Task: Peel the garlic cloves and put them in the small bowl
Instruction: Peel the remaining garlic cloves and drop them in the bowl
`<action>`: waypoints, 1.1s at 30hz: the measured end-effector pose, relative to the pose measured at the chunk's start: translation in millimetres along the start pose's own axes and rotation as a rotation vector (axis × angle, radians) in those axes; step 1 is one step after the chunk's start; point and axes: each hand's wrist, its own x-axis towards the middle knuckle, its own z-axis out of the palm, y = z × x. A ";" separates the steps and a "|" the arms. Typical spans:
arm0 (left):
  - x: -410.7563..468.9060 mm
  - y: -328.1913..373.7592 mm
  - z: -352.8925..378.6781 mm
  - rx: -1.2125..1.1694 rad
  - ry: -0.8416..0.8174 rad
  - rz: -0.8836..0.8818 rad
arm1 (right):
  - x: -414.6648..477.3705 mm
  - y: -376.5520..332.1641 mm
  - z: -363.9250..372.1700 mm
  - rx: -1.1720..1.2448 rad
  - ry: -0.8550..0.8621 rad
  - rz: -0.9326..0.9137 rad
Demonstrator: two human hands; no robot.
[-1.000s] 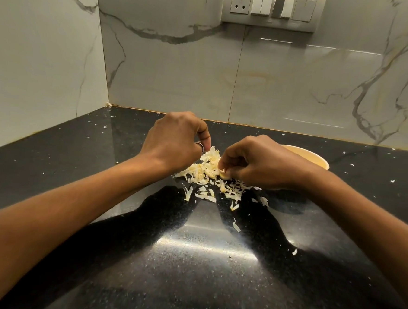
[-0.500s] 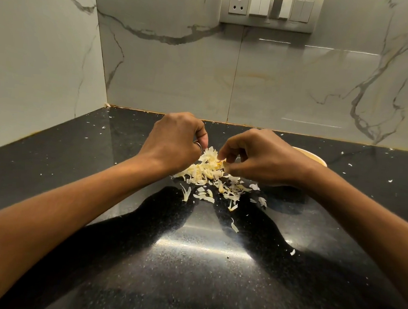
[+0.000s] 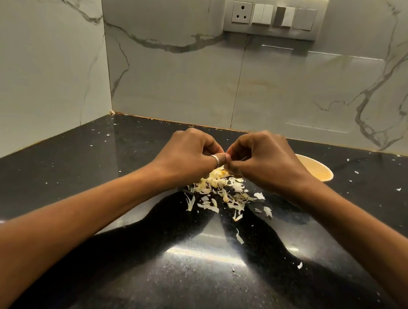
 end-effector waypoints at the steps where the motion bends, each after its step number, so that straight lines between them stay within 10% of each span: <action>1: -0.2 0.2 0.1 -0.009 -0.006 -0.006 | -0.3 -0.5 1.0 -0.004 0.016 0.001; 21: -1.7 5.9 -4.5 -0.430 -0.041 -0.165 | -1.7 -7.5 -7.4 0.721 -0.102 0.452; 33: -2.5 5.3 -3.0 -0.426 0.011 -0.154 | -2.6 -12.1 -9.5 0.726 -0.102 0.466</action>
